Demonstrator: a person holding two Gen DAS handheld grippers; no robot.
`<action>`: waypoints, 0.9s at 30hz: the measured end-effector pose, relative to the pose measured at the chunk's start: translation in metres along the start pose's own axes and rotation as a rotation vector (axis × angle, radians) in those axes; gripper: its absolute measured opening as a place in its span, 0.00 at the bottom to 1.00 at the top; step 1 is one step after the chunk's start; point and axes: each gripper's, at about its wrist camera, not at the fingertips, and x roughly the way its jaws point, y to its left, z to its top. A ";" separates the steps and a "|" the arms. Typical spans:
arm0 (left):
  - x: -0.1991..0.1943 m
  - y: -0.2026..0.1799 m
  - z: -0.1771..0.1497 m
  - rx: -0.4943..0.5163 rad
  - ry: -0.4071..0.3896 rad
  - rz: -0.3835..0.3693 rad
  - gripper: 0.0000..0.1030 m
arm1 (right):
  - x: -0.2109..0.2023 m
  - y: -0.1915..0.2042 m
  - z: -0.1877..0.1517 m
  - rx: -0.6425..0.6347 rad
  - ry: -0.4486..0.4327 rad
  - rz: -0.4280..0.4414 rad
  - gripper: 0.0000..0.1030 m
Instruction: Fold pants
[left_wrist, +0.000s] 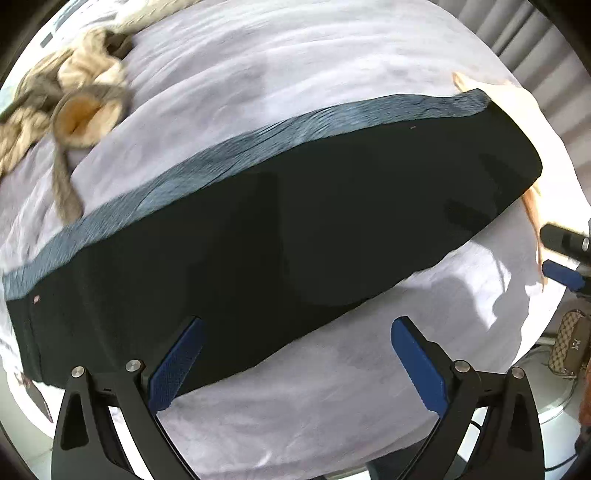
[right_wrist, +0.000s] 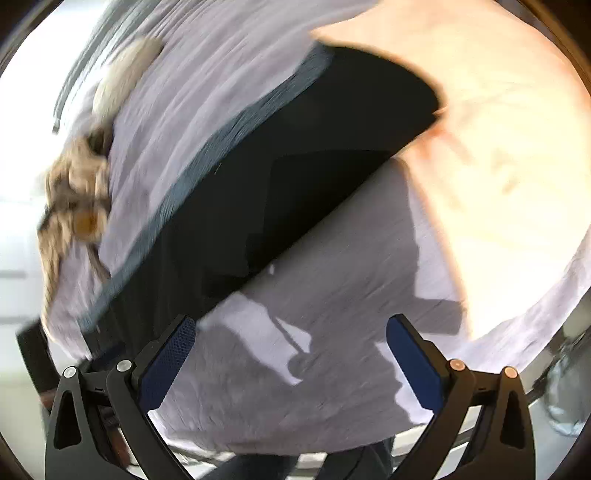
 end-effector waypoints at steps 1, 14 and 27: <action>0.001 -0.005 0.006 0.004 -0.003 0.004 0.98 | -0.004 -0.008 0.007 0.023 -0.016 0.011 1.00; 0.015 0.008 0.077 -0.040 -0.044 0.072 0.98 | -0.001 -0.057 0.086 0.223 -0.120 0.131 0.83; 0.073 0.029 0.081 -0.111 0.017 0.036 0.99 | -0.027 -0.013 0.107 0.019 -0.230 0.034 0.70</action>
